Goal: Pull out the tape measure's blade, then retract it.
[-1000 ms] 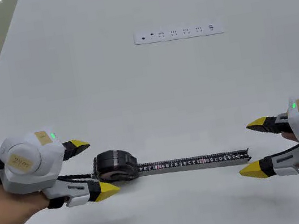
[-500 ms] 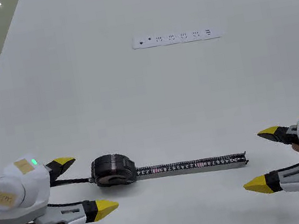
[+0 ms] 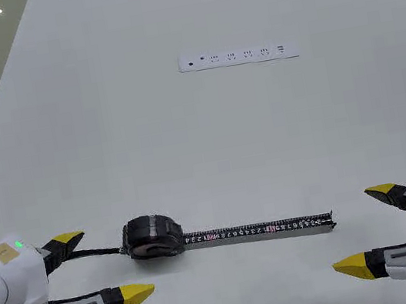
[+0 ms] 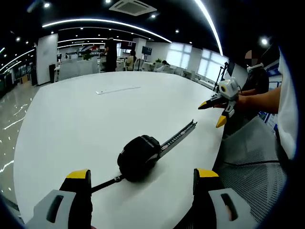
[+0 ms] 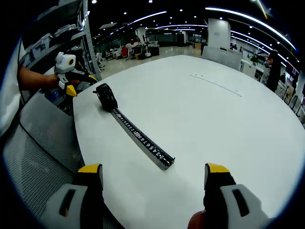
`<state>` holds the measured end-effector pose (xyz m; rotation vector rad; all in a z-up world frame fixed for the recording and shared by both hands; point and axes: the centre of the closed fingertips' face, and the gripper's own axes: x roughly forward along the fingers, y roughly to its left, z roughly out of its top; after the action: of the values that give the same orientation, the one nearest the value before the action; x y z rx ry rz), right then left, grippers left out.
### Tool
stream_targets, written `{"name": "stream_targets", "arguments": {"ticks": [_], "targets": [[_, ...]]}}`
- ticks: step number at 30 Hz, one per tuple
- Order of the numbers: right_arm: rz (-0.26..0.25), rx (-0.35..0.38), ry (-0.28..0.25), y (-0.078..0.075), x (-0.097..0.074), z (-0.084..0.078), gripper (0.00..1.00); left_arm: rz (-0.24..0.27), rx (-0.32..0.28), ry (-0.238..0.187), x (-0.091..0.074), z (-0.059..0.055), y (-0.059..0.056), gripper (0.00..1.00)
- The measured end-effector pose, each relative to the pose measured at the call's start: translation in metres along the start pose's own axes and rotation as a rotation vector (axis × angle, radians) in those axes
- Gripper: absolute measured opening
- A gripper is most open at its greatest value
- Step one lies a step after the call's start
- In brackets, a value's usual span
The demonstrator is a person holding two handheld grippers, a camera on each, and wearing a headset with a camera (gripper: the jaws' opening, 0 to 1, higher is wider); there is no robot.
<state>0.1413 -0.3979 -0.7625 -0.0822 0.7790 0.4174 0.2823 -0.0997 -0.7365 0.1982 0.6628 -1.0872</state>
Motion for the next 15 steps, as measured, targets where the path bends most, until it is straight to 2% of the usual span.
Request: {"name": "stream_targets", "arguments": {"ticks": [4,7,8,9,15], "targets": [[-0.006,0.016,-0.009,0.005,-0.005,-0.003,0.89,0.002,-0.026,-0.012,-0.003,-0.002,-0.003,0.87],[0.0,0.05,-0.052,0.007,-0.011,0.003,0.9,0.018,-0.031,-0.022,-0.007,-0.004,-0.001,0.87],[-0.002,0.05,-0.052,0.007,-0.013,0.002,0.9,0.022,-0.038,-0.028,-0.008,-0.004,-0.001,0.88],[-0.002,0.054,-0.056,0.006,-0.013,0.0,0.91,0.048,-0.037,-0.041,-0.01,-0.004,0.003,0.88],[-0.008,0.065,-0.063,0.011,-0.017,-0.005,0.91,0.051,-0.058,-0.055,-0.017,-0.01,-0.001,0.9]]}}
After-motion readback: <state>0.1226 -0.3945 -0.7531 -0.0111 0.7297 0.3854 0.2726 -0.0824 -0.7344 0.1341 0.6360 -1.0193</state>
